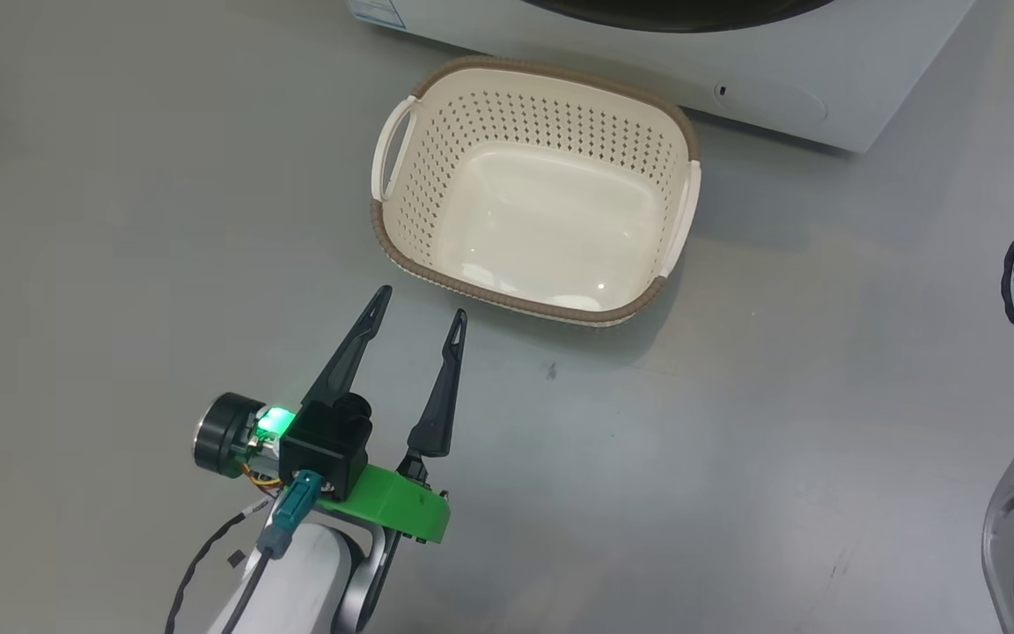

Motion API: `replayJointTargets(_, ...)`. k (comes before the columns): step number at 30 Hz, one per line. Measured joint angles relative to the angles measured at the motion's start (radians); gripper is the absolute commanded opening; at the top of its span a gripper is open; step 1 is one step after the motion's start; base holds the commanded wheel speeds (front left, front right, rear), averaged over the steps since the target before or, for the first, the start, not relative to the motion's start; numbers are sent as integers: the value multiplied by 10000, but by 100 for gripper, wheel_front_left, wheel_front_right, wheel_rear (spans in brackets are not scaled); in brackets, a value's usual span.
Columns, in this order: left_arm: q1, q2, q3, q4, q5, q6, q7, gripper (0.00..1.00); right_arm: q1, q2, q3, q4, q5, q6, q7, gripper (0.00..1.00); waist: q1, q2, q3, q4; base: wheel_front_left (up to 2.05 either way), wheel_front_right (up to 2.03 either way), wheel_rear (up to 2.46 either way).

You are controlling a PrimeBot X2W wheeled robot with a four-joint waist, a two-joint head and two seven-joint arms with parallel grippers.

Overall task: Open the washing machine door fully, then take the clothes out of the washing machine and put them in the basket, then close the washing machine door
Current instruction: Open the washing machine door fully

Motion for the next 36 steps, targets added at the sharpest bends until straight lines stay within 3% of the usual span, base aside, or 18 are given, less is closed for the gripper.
replayJointTargets(15,-67,-31,-299,36,-178,73,0,100,-1479,-150,-380,1628,282,-75,596,0,0,0,486,612,0,0,0)
replayJointTargets(36,-198,-35,-481,84,-424,155,0,100,-3014,-44,-1273,3745,1593,-84,1394,0,0,0,517,721,0,0,0)
